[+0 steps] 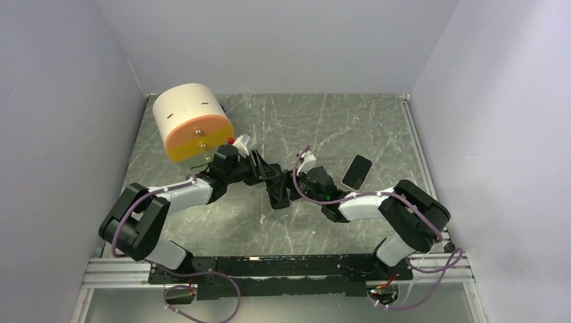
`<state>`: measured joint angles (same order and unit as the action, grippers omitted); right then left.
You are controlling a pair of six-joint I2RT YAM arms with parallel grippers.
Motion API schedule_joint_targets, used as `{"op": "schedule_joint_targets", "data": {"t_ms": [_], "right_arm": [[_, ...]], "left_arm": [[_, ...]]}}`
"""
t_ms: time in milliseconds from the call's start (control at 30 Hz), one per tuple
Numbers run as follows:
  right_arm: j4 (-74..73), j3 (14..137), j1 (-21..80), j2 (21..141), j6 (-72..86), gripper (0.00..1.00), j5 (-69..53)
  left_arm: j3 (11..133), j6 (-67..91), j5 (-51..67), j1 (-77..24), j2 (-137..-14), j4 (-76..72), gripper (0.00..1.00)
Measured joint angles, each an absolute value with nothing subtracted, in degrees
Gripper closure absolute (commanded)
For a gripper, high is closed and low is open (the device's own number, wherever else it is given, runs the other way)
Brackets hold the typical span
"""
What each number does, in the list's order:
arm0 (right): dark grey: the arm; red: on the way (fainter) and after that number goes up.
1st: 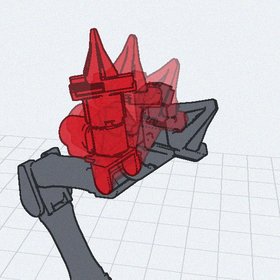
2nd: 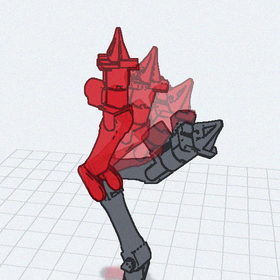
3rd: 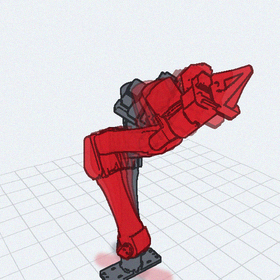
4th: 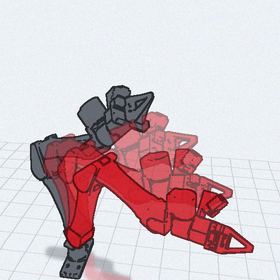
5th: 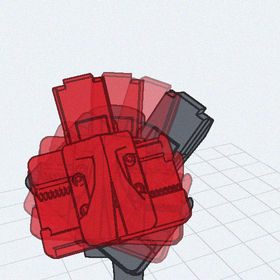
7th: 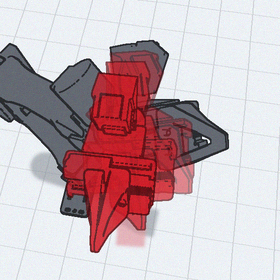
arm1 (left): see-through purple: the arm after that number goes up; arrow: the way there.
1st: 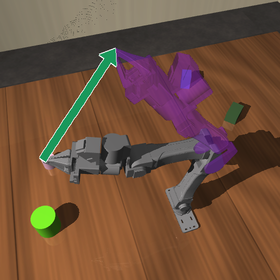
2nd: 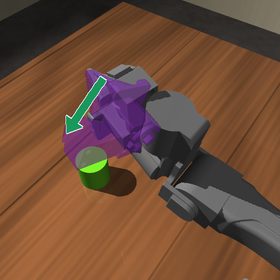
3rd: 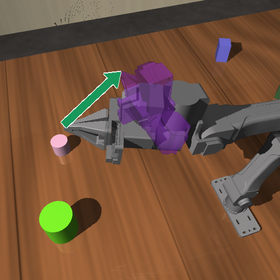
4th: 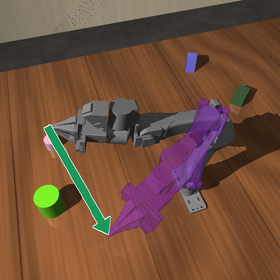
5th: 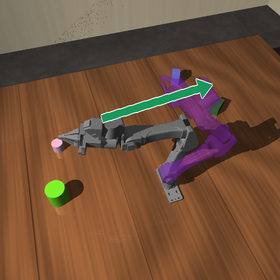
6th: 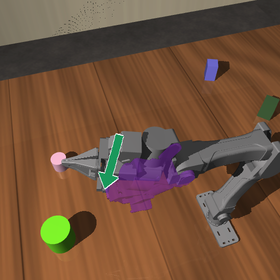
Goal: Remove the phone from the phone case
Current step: Pick up the phone at the center of the board.
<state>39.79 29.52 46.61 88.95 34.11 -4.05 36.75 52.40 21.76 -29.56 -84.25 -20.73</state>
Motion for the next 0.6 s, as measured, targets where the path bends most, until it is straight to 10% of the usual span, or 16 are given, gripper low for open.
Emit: {"op": "schedule_joint_targets", "data": {"t_ms": [200,400,600], "right_arm": [[41.47,29.21,46.61,88.88,33.47,0.99,-4.16],[42.57,27.94,46.61,87.00,31.22,0.64,-3.66],[42.59,27.44,46.65,81.84,28.60,0.18,-2.87]], "left_arm": [[36.62,52.34,21.61,-30.85,-84.93,-21.85,0.66],[36.56,51.62,21.19,-30.79,-84.53,-21.54,0.97],[36.05,51.22,20.27,-30.92,-78.46,-21.58,0.97]]}}
